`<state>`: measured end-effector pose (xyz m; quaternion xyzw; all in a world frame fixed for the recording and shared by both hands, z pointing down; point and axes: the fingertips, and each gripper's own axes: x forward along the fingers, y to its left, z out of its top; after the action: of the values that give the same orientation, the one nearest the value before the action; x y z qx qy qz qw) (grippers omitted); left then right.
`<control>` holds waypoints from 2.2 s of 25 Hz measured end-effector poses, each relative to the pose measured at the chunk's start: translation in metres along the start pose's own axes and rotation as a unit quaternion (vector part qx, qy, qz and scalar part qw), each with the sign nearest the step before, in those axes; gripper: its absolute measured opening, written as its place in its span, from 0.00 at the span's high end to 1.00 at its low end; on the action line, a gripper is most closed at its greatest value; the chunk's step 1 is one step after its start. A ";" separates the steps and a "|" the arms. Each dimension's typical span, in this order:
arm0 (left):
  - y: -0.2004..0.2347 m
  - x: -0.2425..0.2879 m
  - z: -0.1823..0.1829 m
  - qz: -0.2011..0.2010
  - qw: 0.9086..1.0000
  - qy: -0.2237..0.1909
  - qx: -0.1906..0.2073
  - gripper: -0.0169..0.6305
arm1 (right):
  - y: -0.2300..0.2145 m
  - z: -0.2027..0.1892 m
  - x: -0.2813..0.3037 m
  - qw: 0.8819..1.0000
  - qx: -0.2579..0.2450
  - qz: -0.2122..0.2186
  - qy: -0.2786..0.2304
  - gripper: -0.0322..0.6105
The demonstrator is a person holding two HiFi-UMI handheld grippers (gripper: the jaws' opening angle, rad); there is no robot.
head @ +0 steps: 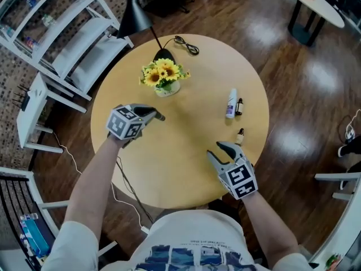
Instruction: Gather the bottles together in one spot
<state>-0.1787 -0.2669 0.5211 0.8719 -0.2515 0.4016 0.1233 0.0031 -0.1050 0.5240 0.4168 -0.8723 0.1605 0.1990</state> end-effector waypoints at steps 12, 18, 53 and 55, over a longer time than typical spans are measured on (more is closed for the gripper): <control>0.045 0.037 -0.035 0.009 0.998 0.026 0.052 0.92 | 0.019 -0.024 -0.020 0.998 0.004 -0.025 0.053 0.66; 0.050 0.049 -0.034 -0.006 0.998 0.022 0.051 0.92 | 0.025 -0.033 -0.017 0.998 0.015 -0.034 0.059 0.66; 0.047 0.038 -0.026 0.009 0.998 0.020 0.057 0.90 | 0.026 -0.036 -0.010 0.998 0.018 -0.011 0.061 0.66; 0.048 0.026 -0.023 0.023 0.998 0.014 0.053 0.83 | 0.026 -0.035 -0.011 0.998 0.013 -0.003 0.059 0.66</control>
<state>-0.2045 -0.3064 0.5563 0.8653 -0.2482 0.4296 0.0706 -0.0037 -0.0662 0.5455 0.4120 -0.8553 0.1961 0.2454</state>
